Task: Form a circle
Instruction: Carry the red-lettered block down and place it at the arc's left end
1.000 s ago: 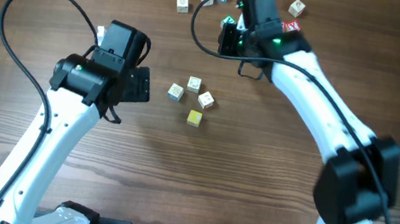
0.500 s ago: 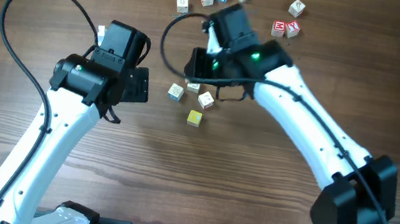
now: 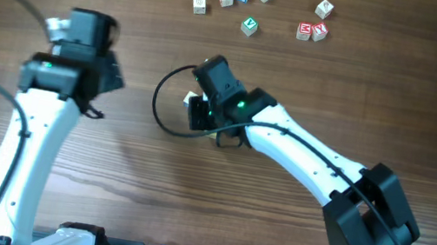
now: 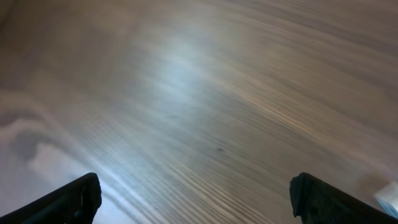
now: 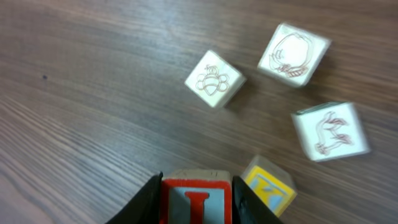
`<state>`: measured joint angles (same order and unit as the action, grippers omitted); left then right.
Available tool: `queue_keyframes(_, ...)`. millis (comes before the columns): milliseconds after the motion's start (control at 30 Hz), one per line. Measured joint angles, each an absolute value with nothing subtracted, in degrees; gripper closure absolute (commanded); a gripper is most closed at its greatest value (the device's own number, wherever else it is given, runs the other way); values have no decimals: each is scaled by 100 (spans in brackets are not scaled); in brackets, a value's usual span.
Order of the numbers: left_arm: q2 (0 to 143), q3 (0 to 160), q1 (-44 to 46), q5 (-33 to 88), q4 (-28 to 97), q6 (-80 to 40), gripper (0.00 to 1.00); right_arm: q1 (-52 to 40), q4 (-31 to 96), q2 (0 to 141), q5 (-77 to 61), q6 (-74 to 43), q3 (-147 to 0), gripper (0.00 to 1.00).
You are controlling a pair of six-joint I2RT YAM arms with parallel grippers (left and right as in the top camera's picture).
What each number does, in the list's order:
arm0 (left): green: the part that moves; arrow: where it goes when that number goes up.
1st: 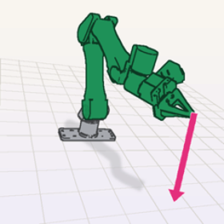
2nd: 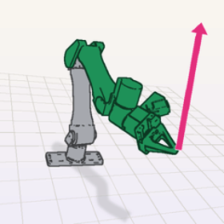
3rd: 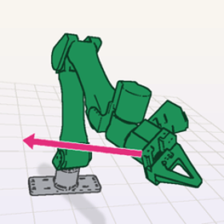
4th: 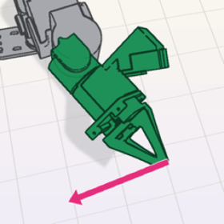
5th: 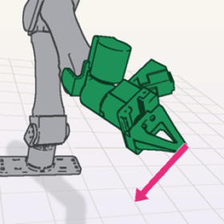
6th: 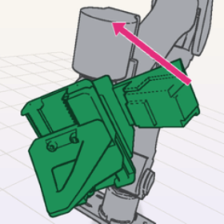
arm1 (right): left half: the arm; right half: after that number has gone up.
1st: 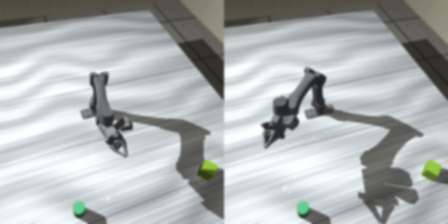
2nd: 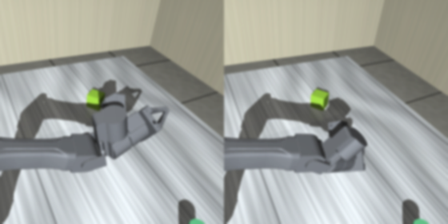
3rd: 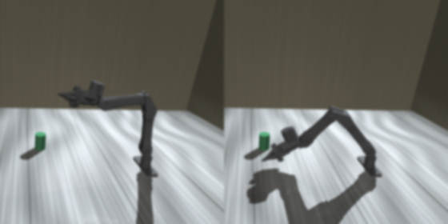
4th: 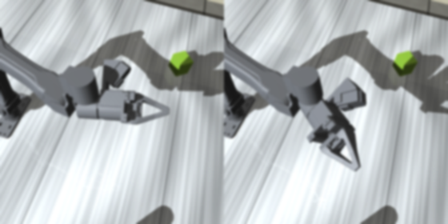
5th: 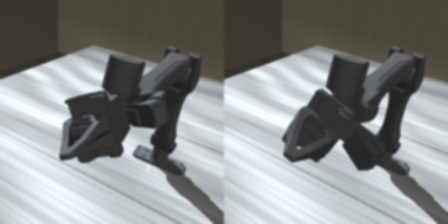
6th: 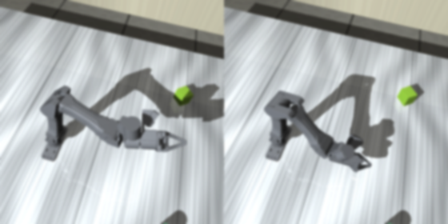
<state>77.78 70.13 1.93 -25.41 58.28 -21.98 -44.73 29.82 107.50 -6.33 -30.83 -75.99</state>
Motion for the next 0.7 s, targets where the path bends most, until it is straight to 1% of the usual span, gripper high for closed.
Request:
queue_keyframes(67,7778,7013,-454,-2193,5833,-2359,0,-4515,2628,10750,-591,-3083,-7408,74)
queue_keyframes(100,7778,7013,-709,-2001,5835,-2410,0,-4512,2436,10750,-585,-3085,-7323,72)
queue_keyframes(133,7778,7013,-969,-1774,5846,-2447,0,-4512,2290,10750,-567,-3085,-7234,68)
queue_keyframes(200,7778,7013,-1417,-1330,5872,-2499,0,-4512,2067,10753,-541,-3085,-7076,67)
queue_keyframes(267,7778,7013,-1669,-1028,5874,-2543,0,-4512,1953,10777,-526,-3085,-7019,67)
queue_keyframes(367,7778,7013,-1723,-884,5874,-2569,0,-4512,1791,10906,-517,-3085,-7019,65)
queue_keyframes(667,7778,7013,-1723,-749,5874,-2587,0,-4512,1686,11124,-502,-3124,-7008,46)
queue_keyframes(700,7778,7013,-1723,-740,5874,-2587,0,-4512,1667,11124,-502,-3109,-7008,33)
